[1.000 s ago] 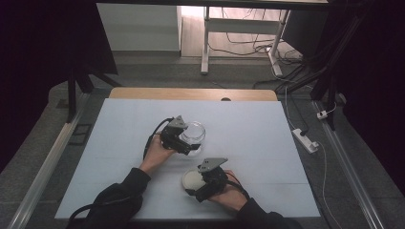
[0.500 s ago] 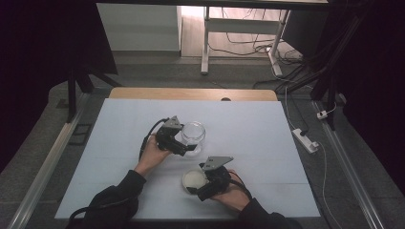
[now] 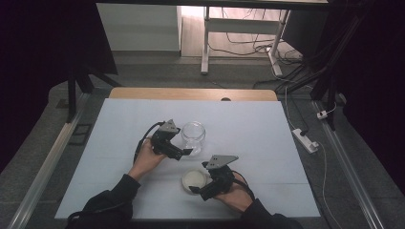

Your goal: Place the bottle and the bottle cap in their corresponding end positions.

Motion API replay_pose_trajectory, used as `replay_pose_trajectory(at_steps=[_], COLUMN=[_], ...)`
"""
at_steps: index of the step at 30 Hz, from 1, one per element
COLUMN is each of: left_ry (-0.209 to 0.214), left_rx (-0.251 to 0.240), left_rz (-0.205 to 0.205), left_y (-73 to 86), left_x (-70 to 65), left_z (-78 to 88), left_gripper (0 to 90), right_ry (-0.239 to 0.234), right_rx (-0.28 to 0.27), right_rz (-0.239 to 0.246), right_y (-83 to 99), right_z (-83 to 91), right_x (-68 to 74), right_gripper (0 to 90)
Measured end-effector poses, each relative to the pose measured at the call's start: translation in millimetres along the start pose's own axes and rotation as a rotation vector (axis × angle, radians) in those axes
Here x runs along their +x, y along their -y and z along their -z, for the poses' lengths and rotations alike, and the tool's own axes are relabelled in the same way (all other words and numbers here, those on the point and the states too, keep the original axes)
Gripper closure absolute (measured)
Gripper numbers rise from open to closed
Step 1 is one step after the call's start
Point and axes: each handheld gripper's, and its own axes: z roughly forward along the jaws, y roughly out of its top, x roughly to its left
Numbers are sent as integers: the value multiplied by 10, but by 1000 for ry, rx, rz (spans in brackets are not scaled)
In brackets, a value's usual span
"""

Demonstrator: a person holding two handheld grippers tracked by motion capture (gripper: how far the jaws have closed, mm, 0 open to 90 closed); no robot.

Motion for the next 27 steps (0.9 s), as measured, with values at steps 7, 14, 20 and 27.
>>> replay_pose_trajectory(at_steps=[7, 14, 20, 27], left_ry=[-4, 0, 23, 41], left_rx=[-7, -13, -37, -37], left_rz=[-8, -12, -1, -11], left_y=[13, 66, 89, 104], left_x=[-106, -189, -262, -379], left_z=[102, 216, 308, 413], left_gripper=[0, 0, 0, 0], right_ry=[20, 49, 64, 66], right_rx=[-19, -42, -48, -54], right_rz=[-1, -7, -5, 2], right_y=[-5, 1, 10, 4], right_z=[70, 162, 225, 274], right_x=[-18, -64, -99, -100], right_gripper=[1, 0, 0, 0])
